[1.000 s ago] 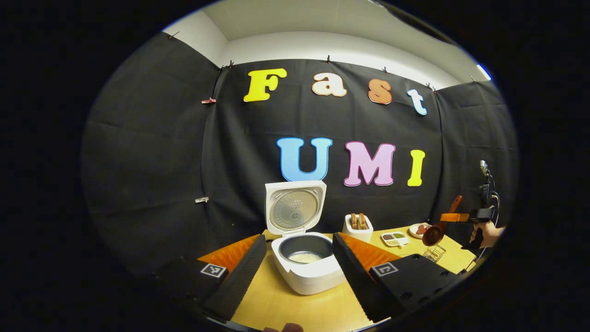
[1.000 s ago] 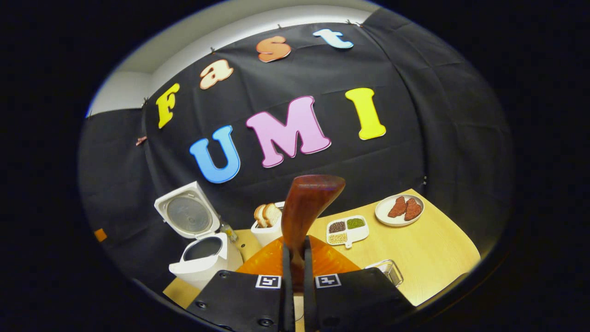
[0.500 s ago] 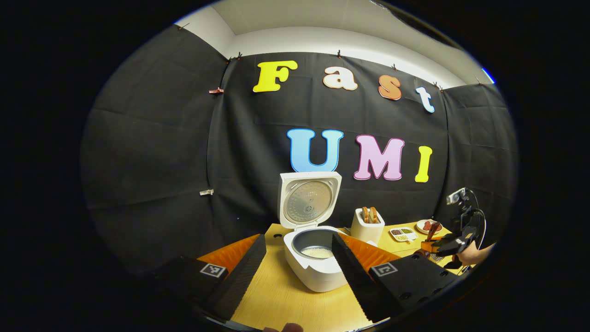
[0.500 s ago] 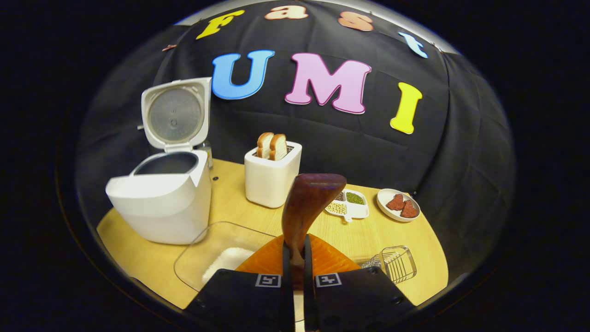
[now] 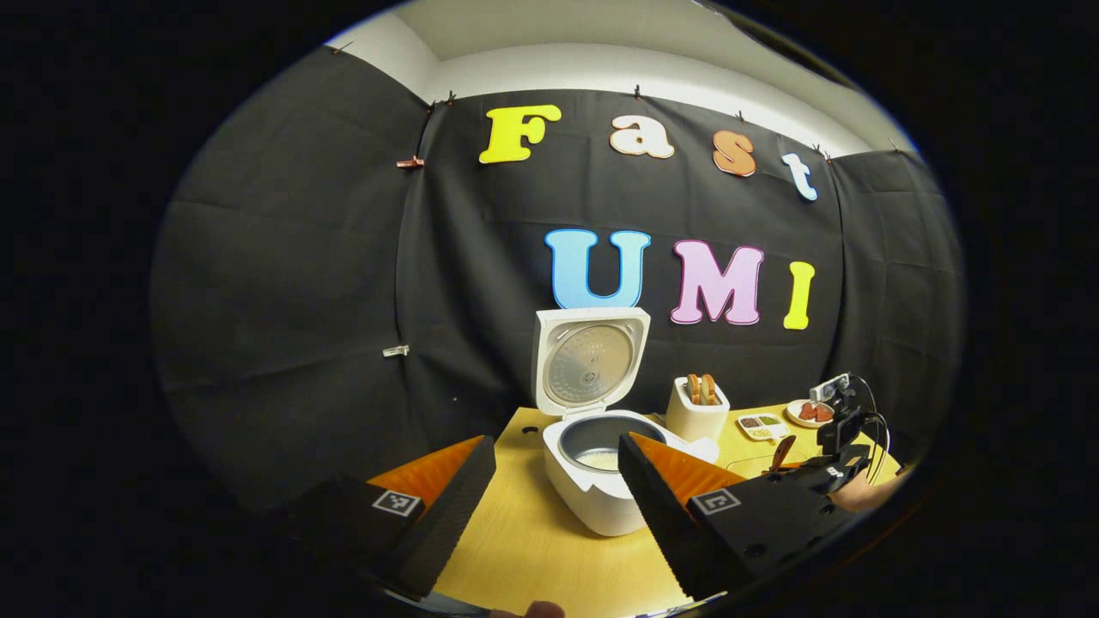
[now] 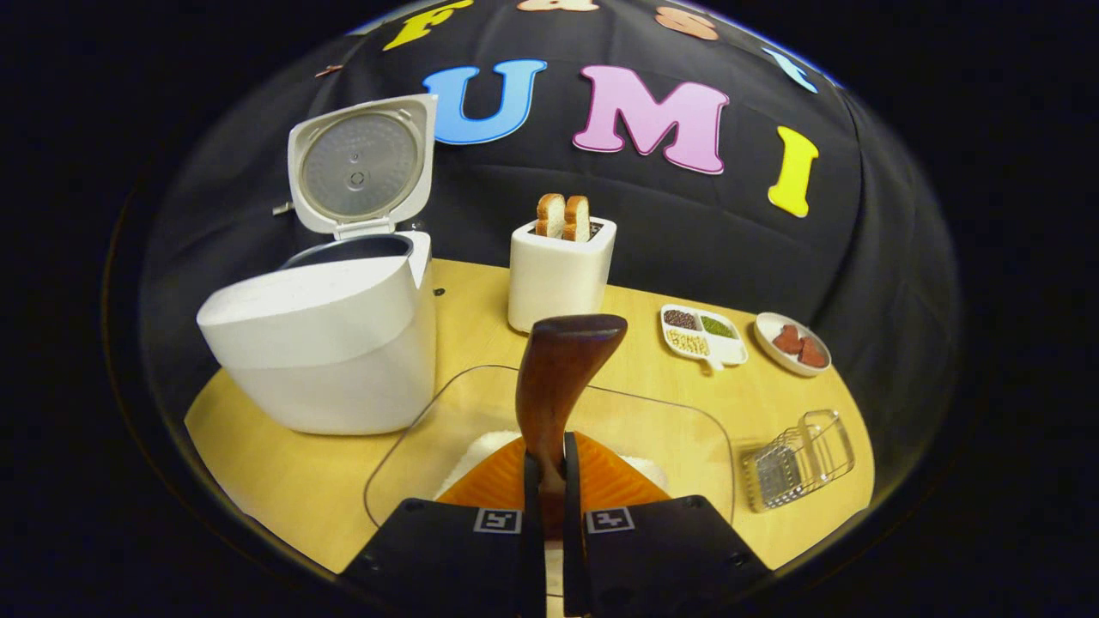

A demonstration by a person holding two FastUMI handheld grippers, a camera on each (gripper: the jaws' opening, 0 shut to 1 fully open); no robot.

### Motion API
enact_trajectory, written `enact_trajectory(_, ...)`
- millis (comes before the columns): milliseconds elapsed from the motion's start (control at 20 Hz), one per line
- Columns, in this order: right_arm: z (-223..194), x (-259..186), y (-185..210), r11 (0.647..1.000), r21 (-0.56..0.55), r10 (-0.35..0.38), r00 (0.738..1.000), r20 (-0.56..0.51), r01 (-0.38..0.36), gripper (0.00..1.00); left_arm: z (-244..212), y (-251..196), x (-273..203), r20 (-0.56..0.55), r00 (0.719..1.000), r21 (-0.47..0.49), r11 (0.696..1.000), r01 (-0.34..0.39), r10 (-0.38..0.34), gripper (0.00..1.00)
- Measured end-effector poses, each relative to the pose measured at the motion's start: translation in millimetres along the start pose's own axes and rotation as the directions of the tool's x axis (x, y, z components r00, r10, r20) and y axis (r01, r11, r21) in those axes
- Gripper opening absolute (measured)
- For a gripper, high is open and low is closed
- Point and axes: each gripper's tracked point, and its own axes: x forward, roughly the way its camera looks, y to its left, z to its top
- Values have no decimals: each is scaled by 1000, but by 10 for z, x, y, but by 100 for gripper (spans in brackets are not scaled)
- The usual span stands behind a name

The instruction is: Close the left gripper, press the button to open the rice cooker; take a wooden spoon from the chopstick holder with the right hand, scoop a spoonful of rice and pour it into the rice cooker, then put the wooden spoon back into the chopstick holder.

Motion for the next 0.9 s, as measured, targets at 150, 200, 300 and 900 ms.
enact_trajectory(150,4,-3,-47,964,264,47,999,-7,-43,12,61,35,-70,14,1000,3,1000,-13,13,99)
enact_trajectory(200,9,-6,-121,931,362,57,998,-10,-49,13,61,42,-98,16,1000,2,1000,-18,18,99)
enact_trajectory(300,20,-47,-260,843,535,72,997,5,-64,12,65,45,-169,14,1000,4,1000,-27,27,99)
enact_trajectory(900,298,-369,-888,599,788,35,987,156,-146,12,106,28,-383,23,999,13,999,-47,46,98)
